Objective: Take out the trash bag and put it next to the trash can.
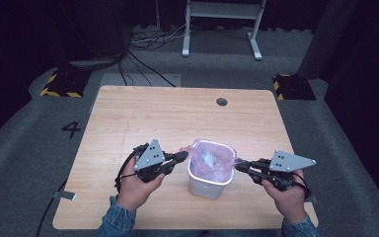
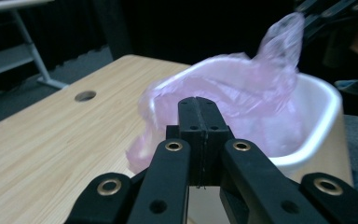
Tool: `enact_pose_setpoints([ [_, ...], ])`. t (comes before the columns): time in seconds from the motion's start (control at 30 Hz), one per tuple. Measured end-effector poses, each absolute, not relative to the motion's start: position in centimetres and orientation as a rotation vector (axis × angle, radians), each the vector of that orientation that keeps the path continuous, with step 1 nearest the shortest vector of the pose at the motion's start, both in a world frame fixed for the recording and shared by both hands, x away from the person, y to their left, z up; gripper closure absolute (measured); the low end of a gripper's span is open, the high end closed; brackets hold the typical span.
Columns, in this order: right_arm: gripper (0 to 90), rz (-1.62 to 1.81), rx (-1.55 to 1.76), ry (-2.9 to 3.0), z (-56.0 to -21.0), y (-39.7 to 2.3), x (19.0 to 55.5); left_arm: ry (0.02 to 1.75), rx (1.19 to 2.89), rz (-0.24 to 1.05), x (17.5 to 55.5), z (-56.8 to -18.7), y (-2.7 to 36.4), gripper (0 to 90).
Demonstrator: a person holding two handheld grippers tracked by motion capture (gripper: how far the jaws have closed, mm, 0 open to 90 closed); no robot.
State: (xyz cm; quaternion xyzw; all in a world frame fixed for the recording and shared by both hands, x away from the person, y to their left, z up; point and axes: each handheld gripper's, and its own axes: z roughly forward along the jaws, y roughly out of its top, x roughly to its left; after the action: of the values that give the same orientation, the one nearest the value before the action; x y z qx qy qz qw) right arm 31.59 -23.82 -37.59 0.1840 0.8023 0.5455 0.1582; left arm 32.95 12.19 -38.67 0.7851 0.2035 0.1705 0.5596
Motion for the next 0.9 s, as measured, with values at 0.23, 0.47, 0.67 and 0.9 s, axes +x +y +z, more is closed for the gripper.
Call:
enact_pose_setpoints([
  [0.23, 85.2, 1.484, 0.635, 2.262, -38.7, -24.1, 32.4, 0.532, 1.890, 0.394, 34.4, -40.5, 11.6, 89.6],
  [0.47, 81.7, 1.464, 0.703, 2.257, -40.0, -24.9, 32.4, 0.553, 1.896, 0.366, 34.6, -41.4, 11.7, 89.6],
  [0.67, 55.3, 1.456, 0.718, 2.248, -40.0, -25.7, 31.8, 0.602, 1.879, 0.397, 34.5, -41.7, 12.3, 70.6],
  [0.9, 39.2, 1.332, 0.738, 2.305, -41.0, -25.5, 32.1, 0.646, 1.885, 0.431, 34.5, -42.7, 13.2, 52.7],
])
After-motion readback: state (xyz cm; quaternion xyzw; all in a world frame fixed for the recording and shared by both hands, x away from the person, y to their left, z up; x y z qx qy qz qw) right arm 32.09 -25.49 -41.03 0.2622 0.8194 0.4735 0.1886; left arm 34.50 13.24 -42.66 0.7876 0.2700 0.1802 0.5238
